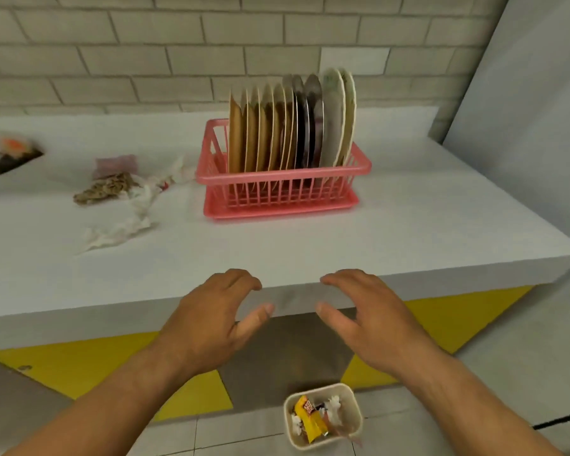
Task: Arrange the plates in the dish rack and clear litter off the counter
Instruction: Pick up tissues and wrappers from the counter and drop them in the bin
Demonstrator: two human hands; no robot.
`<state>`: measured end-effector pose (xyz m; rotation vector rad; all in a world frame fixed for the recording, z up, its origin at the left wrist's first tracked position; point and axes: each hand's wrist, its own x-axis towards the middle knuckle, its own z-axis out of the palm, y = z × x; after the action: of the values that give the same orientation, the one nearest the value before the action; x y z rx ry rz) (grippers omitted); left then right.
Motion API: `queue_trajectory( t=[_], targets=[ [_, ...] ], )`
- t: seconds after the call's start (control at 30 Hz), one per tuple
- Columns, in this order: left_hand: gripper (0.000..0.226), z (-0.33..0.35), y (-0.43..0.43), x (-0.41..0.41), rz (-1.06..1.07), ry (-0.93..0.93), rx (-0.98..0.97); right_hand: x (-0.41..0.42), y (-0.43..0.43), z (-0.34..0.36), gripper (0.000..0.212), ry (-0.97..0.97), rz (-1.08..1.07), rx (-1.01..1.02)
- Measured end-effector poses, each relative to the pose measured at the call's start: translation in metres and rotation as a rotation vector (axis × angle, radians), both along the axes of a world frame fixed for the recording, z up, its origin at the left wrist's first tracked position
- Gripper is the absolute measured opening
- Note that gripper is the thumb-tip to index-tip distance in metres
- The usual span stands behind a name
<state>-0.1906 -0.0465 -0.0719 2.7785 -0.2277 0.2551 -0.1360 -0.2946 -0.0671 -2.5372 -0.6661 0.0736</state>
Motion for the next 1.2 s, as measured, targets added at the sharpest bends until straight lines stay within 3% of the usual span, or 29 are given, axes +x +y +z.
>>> queue_trajectory(
  t=[0.43,0.6,0.77,0.97,1.07,1.13,1.2],
  targets=[
    [0.052,0.016,0.112,0.011,0.046,-0.065,-0.110,0.011,0.121,0.016,0.045,0.032,-0.009,0.060],
    [0.050,0.009,0.140,0.025,0.150,-0.087,-0.080,0.041,0.154,0.010,0.043,0.052,0.039,0.058],
    [0.029,-0.004,0.177,0.041,0.377,-0.180,-0.019,0.057,0.183,0.002,0.041,0.102,0.080,0.057],
    [0.055,-0.021,0.245,0.076,0.649,0.031,0.090,0.073,0.217,0.003,0.040,0.072,0.021,0.036],
    [0.047,-0.031,0.274,0.088,0.556,0.118,0.127,0.077,0.246,-0.002,0.039,0.070,-0.035,0.041],
    [0.035,-0.039,0.289,0.093,0.392,0.116,0.165,0.078,0.267,-0.007,0.039,0.077,-0.051,0.034],
    [0.039,-0.044,0.300,0.098,0.236,0.132,0.147,0.078,0.288,-0.010,0.038,0.077,-0.061,0.031]
  ],
)
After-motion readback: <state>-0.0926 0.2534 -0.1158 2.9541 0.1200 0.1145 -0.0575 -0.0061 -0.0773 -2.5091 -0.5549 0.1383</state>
